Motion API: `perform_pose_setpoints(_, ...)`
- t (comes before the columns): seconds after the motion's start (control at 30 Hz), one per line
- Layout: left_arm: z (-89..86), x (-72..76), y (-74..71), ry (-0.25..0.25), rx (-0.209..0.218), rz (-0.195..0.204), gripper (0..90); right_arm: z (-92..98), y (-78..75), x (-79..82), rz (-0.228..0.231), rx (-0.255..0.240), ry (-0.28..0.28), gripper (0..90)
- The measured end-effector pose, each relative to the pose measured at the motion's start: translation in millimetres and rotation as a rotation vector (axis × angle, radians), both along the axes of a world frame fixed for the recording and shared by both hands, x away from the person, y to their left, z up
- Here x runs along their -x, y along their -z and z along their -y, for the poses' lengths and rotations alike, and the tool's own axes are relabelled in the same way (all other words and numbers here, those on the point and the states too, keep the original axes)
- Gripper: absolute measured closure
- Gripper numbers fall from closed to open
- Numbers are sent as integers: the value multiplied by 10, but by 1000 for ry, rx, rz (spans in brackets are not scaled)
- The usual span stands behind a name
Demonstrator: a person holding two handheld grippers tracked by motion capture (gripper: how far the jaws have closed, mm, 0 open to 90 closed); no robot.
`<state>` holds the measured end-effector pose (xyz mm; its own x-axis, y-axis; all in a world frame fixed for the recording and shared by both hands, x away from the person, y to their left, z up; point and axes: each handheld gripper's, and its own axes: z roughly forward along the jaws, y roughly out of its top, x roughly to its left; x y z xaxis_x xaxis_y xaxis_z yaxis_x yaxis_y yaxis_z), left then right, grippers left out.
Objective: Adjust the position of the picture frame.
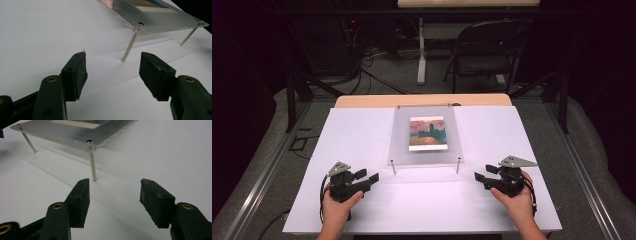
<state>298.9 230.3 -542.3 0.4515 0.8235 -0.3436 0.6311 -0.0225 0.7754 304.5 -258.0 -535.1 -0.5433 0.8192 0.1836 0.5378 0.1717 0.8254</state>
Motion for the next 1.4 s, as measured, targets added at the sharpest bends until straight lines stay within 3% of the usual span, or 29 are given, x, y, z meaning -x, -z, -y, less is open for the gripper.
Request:
perform_pose_setpoints(0.2,10,-35,38,4,19,-24,384,-4,14,-46,-11,-19,19,398)
perform_pose_setpoints(0.33,5,-134,43,-15,25,-48,380,-1,3,-108,-17,-29,28,381)
perform_pose_setpoints(0.43,18,-240,15,-17,56,-79,371,-1,-26,-197,-31,-29,37,370)
perform_pose_setpoints(0.63,75,-443,-134,9,12,-69,361,-3,-35,-307,-64,-44,73,353)
perform_pose_setpoints(0.77,95,-594,-191,15,16,-91,339,-29,-87,-422,-78,-11,81,326)
perform_pose_setpoints(0.93,94,-768,-242,-5,-10,-126,331,-100,-208,-605,-104,-8,71,317)
perform_pose_setpoints(1.13,59,-933,-330,-56,10,-166,331,-139,-299,-757,-105,44,65,320)
perform_pose_setpoints(1.27,87,-1000,-408,-70,-26,-159,331,-147,-366,-865,-106,73,60,321)
perform_pose_setpoints(1.4,134,-1090,-469,-82,-61,-156,331,-148,-422,-993,-117,70,73,323)
